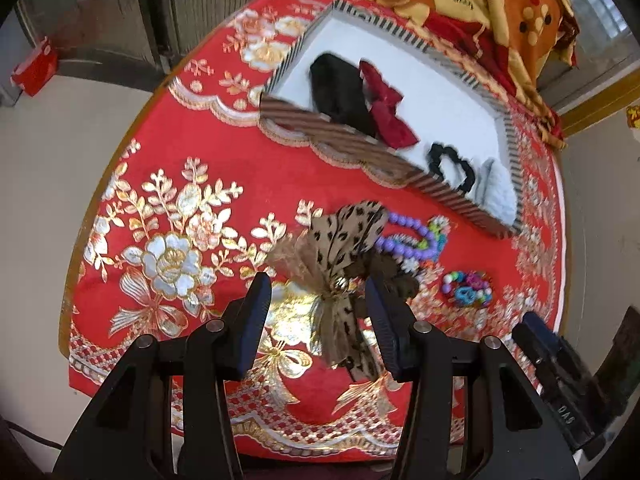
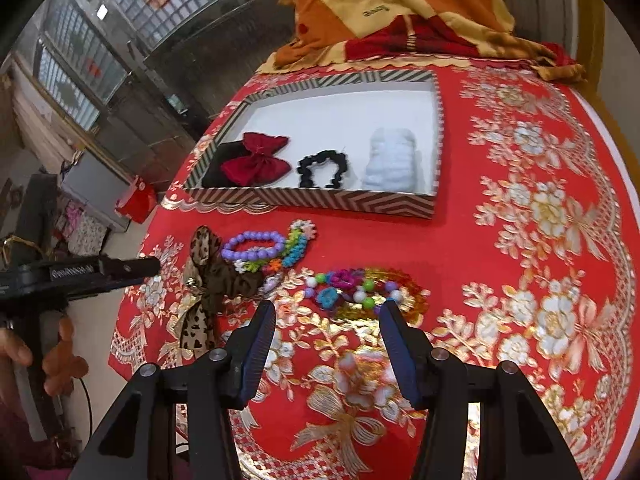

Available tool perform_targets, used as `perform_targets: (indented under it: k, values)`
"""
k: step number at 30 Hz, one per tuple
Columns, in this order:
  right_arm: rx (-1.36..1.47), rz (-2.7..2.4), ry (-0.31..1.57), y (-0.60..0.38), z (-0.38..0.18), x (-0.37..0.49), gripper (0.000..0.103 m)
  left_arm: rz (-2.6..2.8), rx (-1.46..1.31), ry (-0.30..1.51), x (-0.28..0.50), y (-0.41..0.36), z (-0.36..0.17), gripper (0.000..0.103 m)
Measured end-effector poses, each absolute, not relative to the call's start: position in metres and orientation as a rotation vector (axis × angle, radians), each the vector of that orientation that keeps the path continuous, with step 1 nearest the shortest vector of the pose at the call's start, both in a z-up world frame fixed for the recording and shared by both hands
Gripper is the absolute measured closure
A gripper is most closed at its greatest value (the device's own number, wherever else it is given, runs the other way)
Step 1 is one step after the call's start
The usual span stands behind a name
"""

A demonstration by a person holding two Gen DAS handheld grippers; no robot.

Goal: Organize jewelry
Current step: 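Grasp the leopard-print bow with the left tool while the right tool grasps a purple bead bracelet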

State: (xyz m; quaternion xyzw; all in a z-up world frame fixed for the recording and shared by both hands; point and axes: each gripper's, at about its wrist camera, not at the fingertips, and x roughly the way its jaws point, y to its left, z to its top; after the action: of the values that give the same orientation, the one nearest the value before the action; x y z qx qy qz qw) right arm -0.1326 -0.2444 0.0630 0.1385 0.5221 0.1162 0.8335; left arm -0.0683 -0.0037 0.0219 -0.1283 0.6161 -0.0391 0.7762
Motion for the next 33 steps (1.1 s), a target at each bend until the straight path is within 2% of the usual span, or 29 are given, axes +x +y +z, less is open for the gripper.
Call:
perform_targets:
  k: [7, 21, 23, 25, 27, 33]
  values:
    - [0.296, 0.274, 1.130, -0.231, 0.055, -0.117, 0.050, -0.106, -0.283, 1.399, -0.071, -0.011, -0.002, 0.055]
    - [0.276, 0.308, 1.156, -0.211, 0.049, -0.091, 0.050, -0.097, -0.242, 1.420, -0.056, -0.027, -0.029, 0.055]
    - [0.276, 0.315, 1.161, -0.208, 0.048, -0.087, 0.050, -0.098, -0.235, 1.429, -0.056, -0.027, -0.034, 0.058]
    - [0.276, 0.329, 1.165, -0.203, 0.045, -0.081, 0.053, -0.111, -0.238, 1.412, -0.055, -0.025, -0.033, 0.079]
    - [0.279, 0.345, 1.174, -0.195, 0.041, -0.074, 0.062, -0.118, -0.246, 1.414, -0.053, -0.019, -0.034, 0.083]
    - [0.220, 0.388, 1.185, -0.167, 0.033, -0.056, 0.069, -0.118, -0.233, 1.390, -0.054, 0.002, -0.022, 0.086]
